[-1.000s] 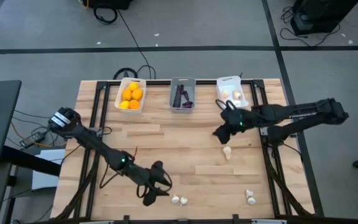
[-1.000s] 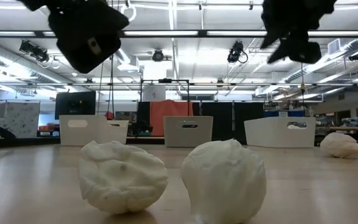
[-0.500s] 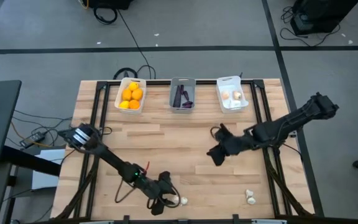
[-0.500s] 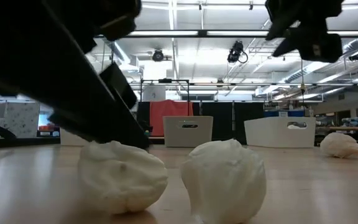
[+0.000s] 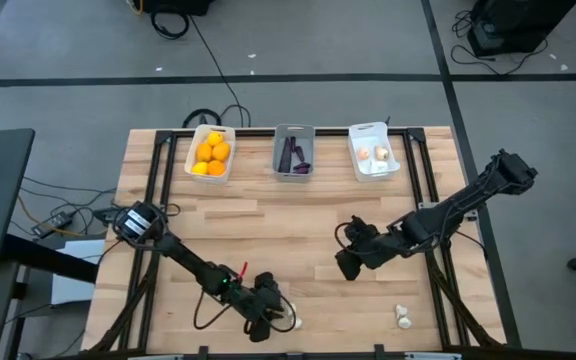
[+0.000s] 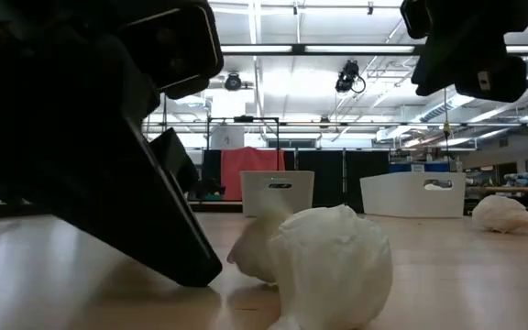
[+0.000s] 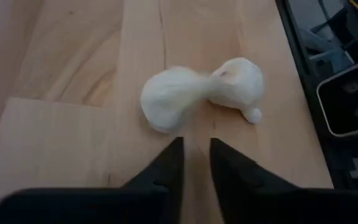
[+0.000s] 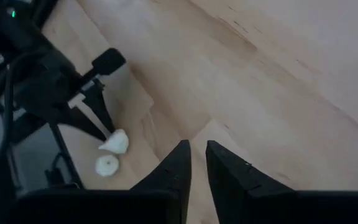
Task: Sort produce into baskets
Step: Put the garlic into the right white bin
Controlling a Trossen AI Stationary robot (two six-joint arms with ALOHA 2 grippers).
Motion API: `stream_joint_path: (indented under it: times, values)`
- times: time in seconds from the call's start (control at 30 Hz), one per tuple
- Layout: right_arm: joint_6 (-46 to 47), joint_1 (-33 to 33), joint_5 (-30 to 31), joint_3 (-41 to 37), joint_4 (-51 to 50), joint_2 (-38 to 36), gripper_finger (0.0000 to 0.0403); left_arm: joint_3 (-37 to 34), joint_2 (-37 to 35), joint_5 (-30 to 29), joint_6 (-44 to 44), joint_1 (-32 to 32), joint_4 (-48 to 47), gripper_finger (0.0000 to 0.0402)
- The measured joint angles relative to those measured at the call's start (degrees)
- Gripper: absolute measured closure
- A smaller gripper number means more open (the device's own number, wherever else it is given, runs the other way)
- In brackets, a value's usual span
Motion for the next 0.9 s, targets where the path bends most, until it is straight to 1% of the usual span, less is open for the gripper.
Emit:
stream_joint_path:
  times: [0.13, 0.2, 0.27, 0.43, 0.5, 0.57, 0.67, 0.8, 0.9]
  values:
    - [-7.8, -0.7, -2.5, 0.0, 0.0, 0.0, 0.0356, -0.1, 0.2, 0.2, -0.2, 1.5, 2.5, 0.0383]
    - [-10.7, -1.1, -4.4, 0.0, 0.1, 0.0, 0.0363, -0.1, 0.2, 0.6, -0.4, 2.7, 3.8, 0.0394]
    - [-13.3, -1.4, -5.4, 0.0, 0.0, 0.0, 0.0371, -0.1, 0.2, 1.8, -1.5, 3.9, 4.4, 0.039]
    - [-14.4, -1.7, -5.5, 0.0, 0.0, 0.0, 0.0386, -0.1, 0.2, 4.5, -4.3, 6.1, 5.1, 0.0364]
    - [-14.7, -1.8, -5.5, 0.0, 0.0, 0.0, 0.0384, -0.1, 0.2, 4.3, -4.4, 6.3, 5.4, 0.0354]
    - [-15.8, -1.8, -5.6, 0.0, 0.1, 0.0, 0.0376, -0.1, 0.2, 3.8, -2.2, 6.3, 6.6, 0.0338]
    - [-15.9, -1.8, -5.4, 0.0, 0.1, 0.0, 0.0357, -0.1, 0.2, 3.8, 2.7, 6.3, 9.6, 0.0306]
    - [-15.9, -1.8, -5.5, 0.0, 0.1, 0.0, 0.0336, -0.1, 0.2, 3.0, 3.4, 6.3, 10.0, 0.0252]
    - [-15.9, -1.8, -5.6, 0.0, 0.1, 0.0, 0.0326, -0.1, 0.2, 1.2, 5.2, 6.2, 10.0, 0.0216]
